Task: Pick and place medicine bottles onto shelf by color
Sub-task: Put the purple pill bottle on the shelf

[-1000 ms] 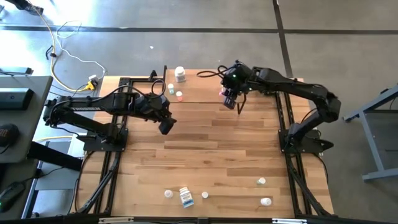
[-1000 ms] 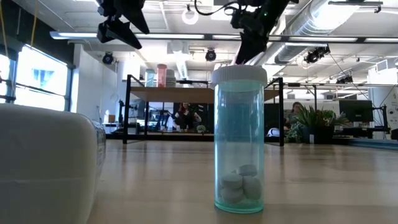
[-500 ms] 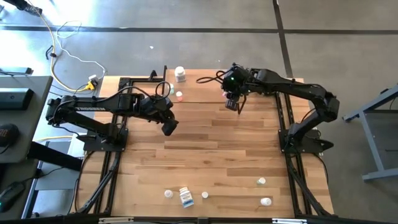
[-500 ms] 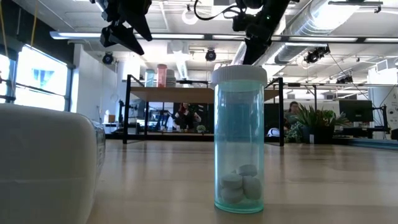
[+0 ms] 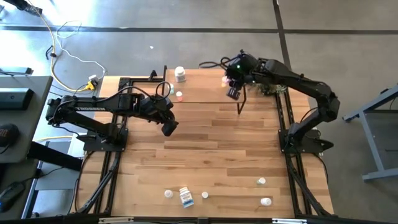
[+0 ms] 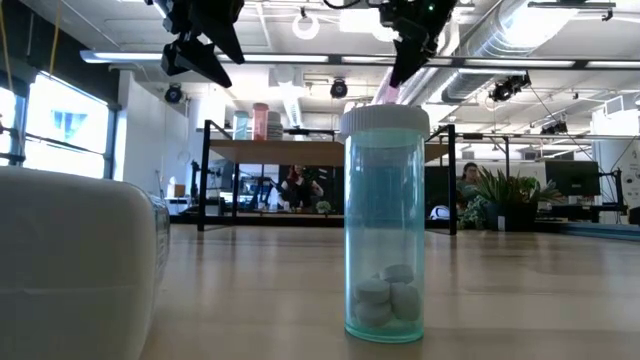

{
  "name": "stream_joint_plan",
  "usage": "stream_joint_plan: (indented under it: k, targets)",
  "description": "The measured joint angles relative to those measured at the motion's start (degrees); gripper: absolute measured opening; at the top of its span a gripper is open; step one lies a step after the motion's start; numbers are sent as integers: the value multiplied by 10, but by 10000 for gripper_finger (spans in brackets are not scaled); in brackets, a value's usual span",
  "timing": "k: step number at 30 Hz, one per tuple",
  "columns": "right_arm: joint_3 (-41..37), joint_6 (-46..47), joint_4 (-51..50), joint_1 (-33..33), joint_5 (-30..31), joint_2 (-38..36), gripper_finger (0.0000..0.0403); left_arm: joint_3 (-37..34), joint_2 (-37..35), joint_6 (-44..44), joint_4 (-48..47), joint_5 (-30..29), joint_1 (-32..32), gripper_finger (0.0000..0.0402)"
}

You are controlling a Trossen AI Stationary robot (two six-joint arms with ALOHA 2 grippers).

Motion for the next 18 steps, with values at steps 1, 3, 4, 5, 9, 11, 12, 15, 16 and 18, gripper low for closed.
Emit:
stream_joint_plan:
  k: [1,3,4,5,9,11,12,15,16,18]
  targets:
    - [1,4,-5,-7,0,0,103,0,0,0,0,0,0,227]
    - [1,8,-16,-22,0,0,103,0,0,0,0,0,0,227]
    - [1,10,-22,-29,0,0,103,0,0,0,0,0,0,227]
    - [1,12,-27,-37,-1,0,103,0,0,0,0,0,0,227]
    - [0,21,-42,-66,-17,0,103,0,0,0,0,0,0,227]
    - [0,28,-46,-79,-31,0,103,0,0,0,0,0,0,227]
    - [0,34,-51,-85,-37,0,103,0,0,0,0,0,0,227]
    - [0,41,-64,-99,-49,2,103,0,0,0,0,0,0,227]
    - [0,49,-69,-101,-51,5,103,0,0,0,0,0,0,227]
    - [0,52,-79,-106,-57,13,103,0,0,0,0,0,0,227]
